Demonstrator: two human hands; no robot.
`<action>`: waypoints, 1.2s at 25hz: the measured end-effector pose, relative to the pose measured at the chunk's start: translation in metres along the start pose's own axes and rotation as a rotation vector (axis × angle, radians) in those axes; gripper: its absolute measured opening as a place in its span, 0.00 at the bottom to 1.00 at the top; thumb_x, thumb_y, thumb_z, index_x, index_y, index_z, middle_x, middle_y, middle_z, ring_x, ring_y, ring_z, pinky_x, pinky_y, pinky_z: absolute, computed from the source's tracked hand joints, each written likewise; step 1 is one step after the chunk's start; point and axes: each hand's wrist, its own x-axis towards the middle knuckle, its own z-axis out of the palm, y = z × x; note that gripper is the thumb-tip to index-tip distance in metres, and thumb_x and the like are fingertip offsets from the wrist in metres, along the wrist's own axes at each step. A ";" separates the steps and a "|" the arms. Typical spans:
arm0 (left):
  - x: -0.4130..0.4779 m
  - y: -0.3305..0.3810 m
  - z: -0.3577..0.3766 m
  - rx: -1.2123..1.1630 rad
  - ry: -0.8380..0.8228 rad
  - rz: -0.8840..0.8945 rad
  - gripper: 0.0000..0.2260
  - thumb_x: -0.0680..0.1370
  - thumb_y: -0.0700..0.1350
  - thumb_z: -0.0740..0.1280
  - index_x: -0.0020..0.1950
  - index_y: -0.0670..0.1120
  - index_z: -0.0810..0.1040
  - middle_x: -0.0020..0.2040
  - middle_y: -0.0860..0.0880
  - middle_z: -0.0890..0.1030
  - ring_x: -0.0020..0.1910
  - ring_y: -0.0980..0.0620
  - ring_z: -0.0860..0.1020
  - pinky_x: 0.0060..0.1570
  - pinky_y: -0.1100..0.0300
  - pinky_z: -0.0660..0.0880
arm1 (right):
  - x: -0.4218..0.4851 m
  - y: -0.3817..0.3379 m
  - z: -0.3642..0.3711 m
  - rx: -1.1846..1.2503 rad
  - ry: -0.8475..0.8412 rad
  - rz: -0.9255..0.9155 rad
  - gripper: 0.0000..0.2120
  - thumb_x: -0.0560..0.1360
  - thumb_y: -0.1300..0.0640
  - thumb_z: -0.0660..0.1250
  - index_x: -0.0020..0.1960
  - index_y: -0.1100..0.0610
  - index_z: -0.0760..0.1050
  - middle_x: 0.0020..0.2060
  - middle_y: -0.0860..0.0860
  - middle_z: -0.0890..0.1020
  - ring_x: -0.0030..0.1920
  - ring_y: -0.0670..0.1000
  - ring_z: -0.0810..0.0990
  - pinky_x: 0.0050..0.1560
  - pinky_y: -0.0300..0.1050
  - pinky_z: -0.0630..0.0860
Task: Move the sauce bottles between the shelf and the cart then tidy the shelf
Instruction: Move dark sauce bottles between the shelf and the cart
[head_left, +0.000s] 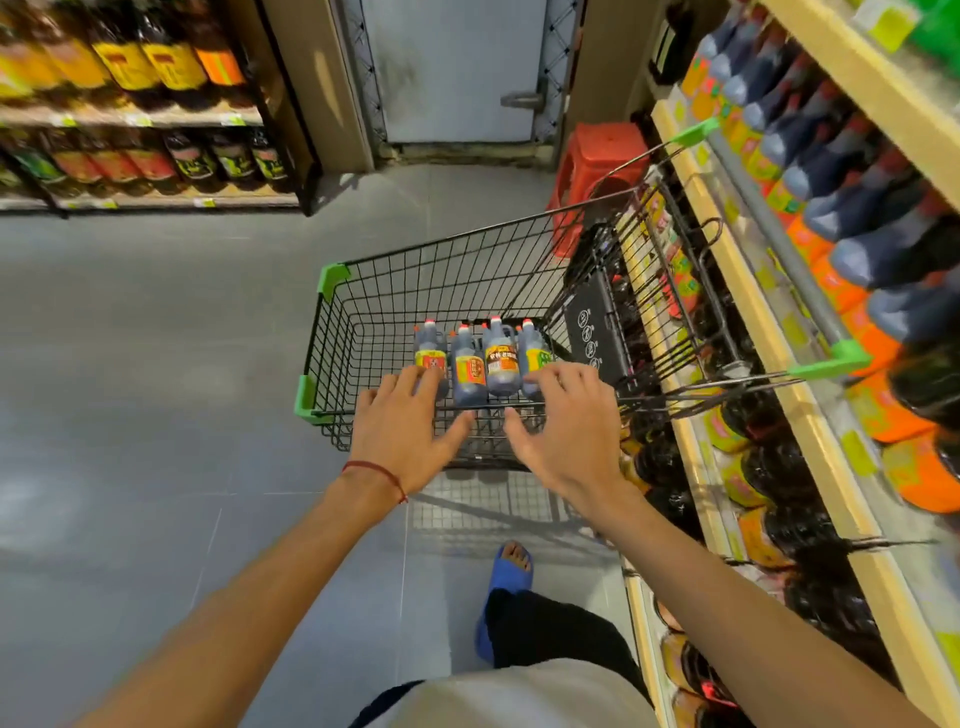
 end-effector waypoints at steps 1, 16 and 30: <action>0.019 -0.001 0.005 0.006 -0.017 -0.016 0.26 0.75 0.69 0.53 0.63 0.53 0.70 0.56 0.52 0.73 0.54 0.49 0.73 0.54 0.48 0.71 | 0.018 0.008 0.010 0.007 -0.024 -0.007 0.18 0.72 0.41 0.67 0.54 0.53 0.79 0.52 0.49 0.80 0.57 0.54 0.76 0.56 0.52 0.74; 0.210 -0.091 0.111 -0.087 -0.336 -0.089 0.27 0.76 0.69 0.53 0.66 0.53 0.68 0.58 0.51 0.73 0.58 0.47 0.73 0.59 0.46 0.71 | 0.184 0.034 0.161 -0.039 -0.206 0.146 0.17 0.73 0.44 0.67 0.56 0.54 0.80 0.53 0.51 0.80 0.58 0.56 0.76 0.56 0.55 0.74; 0.273 -0.161 0.312 -0.296 -0.691 -0.458 0.34 0.70 0.67 0.63 0.68 0.47 0.64 0.63 0.47 0.71 0.62 0.43 0.73 0.55 0.46 0.74 | 0.182 0.064 0.357 0.050 -0.475 0.522 0.26 0.71 0.41 0.59 0.57 0.57 0.80 0.55 0.54 0.79 0.61 0.58 0.73 0.52 0.55 0.76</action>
